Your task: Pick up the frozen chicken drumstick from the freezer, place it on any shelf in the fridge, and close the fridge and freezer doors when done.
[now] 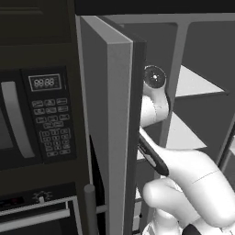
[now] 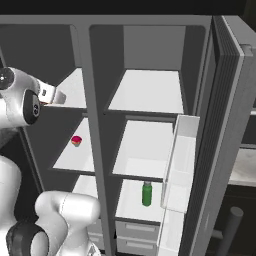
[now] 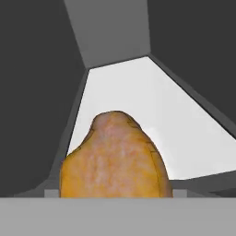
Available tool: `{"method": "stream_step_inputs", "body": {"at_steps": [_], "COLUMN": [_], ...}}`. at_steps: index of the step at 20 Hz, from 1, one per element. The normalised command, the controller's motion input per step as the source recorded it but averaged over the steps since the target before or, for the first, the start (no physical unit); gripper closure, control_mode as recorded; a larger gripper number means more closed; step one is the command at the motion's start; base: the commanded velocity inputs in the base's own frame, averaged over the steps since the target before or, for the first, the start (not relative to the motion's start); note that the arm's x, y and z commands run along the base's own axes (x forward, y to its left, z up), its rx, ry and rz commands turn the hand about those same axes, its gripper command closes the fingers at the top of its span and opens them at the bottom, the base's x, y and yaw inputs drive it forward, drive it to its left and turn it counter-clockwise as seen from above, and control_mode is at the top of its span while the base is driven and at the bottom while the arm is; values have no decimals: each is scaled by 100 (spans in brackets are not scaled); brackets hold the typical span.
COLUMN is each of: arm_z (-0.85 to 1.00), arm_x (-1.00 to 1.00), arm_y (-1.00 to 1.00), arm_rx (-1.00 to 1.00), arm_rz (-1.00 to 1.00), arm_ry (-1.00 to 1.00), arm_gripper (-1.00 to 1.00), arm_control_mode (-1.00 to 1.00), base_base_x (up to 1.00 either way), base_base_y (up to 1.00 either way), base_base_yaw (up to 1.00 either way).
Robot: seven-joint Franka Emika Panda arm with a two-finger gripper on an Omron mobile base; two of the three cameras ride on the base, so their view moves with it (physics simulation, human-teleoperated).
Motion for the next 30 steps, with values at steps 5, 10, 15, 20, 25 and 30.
{"method": "stream_step_inputs", "body": {"at_steps": [5,10,15,20,25,30], "arm_z": [37,19,10,2,13,3], "arm_x": [-100,-100,-100,-93,-6,48], "arm_y": [-16,-74,-100,-100,-100,-100], "arm_rx": [18,5,0,0,-6,-6], "arm_rz": [0,-2,-8,-18,-24,-10], "arm_ry": [-2,0,0,4,17,16], "arm_gripper": [100,100,100,100,100,100], "arm_control_mode": [-100,-100,-100,-100,-100,-100], "base_base_x": [0,0,0,0,0,0], "base_base_y": [0,0,0,0,0,0], "base_base_yaw": [0,0,0,0,0,0]}}
